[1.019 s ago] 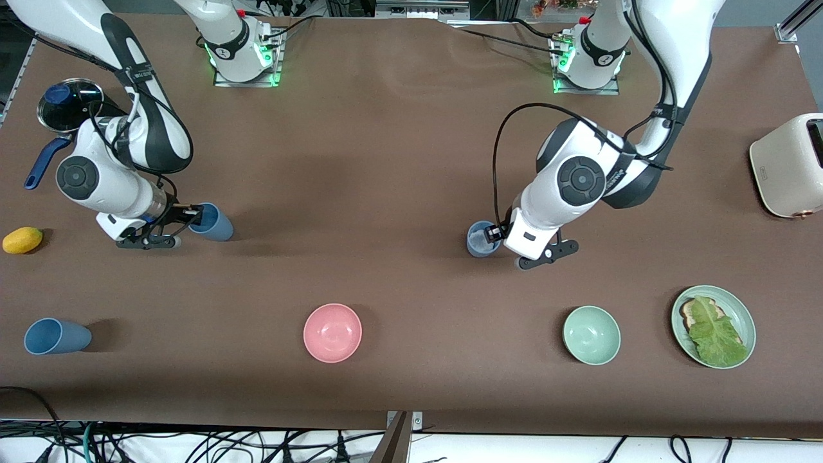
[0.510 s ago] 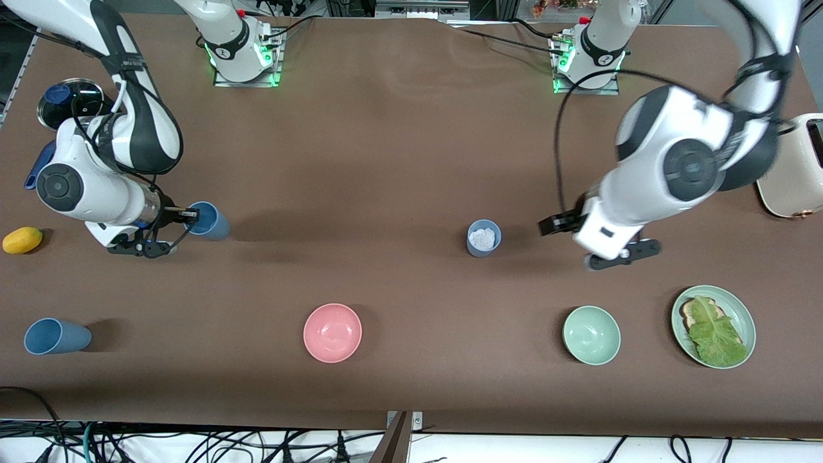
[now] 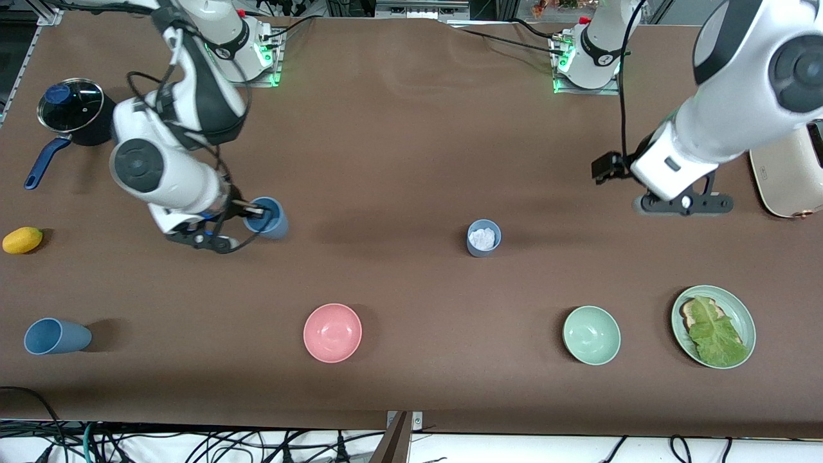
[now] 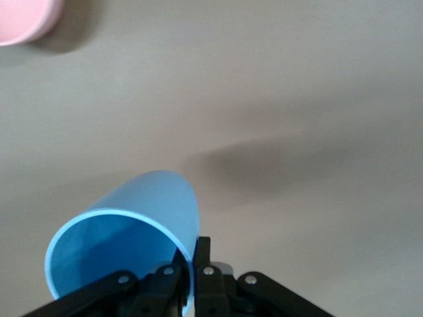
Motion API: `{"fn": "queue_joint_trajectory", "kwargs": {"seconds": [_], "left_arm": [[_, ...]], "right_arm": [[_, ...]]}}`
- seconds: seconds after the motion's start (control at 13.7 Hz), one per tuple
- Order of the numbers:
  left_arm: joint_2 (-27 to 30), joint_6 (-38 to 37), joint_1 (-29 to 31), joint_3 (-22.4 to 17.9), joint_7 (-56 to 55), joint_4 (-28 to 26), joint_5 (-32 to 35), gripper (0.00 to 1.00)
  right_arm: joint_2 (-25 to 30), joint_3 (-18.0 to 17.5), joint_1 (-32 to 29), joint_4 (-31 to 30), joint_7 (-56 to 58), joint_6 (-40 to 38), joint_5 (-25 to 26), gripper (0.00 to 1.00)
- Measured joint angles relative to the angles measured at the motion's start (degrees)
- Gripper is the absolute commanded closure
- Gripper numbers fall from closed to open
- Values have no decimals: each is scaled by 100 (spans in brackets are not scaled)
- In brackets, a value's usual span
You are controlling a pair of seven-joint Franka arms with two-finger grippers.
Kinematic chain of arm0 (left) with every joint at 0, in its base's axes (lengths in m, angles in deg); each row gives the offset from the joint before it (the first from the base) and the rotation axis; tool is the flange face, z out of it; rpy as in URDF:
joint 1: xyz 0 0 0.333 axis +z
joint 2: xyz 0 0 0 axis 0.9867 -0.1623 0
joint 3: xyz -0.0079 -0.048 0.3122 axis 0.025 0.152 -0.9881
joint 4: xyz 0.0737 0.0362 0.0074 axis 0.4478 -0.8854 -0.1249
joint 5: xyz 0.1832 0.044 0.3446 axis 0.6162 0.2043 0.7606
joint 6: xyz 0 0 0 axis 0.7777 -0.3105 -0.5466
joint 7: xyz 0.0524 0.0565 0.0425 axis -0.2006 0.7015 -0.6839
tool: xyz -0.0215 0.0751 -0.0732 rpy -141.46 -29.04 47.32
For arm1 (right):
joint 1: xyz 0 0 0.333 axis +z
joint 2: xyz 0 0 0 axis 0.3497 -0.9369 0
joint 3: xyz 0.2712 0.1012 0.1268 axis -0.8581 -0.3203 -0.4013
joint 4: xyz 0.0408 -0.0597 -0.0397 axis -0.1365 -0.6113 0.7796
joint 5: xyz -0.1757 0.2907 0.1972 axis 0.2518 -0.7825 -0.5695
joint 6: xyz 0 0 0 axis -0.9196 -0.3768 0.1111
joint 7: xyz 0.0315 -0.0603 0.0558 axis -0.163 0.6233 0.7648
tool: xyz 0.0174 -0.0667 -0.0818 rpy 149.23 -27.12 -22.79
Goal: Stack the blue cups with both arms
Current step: 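Open the left gripper and withdraw while the right gripper lifts the cup, then carry the blue cup with the right gripper over the filled cup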
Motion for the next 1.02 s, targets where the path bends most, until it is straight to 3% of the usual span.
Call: {"fn": "queue_joint_trajectory", "kwargs": {"seconds": [0.36,0.58,0.66,1.02], "left_arm": [[155,73,255,-139,681,-183,5,0],[367,197,-414,-1393,1617,-351,-190,0],[414,203,-544,-1638,1764,-380,-257,0],[466,204,-714,-1732,1823,-399,-275,0]], "right_arm": [[-660,-13,1135,1066,-1933,-31,-150,100],[-1124,-15,1690,1758,-2688,-33,-152,100],[-1272,-14,1856,1991,-2970,-29,-153,100],[-1988,-15,2710,3120,-4311,60,-159,100]]}}
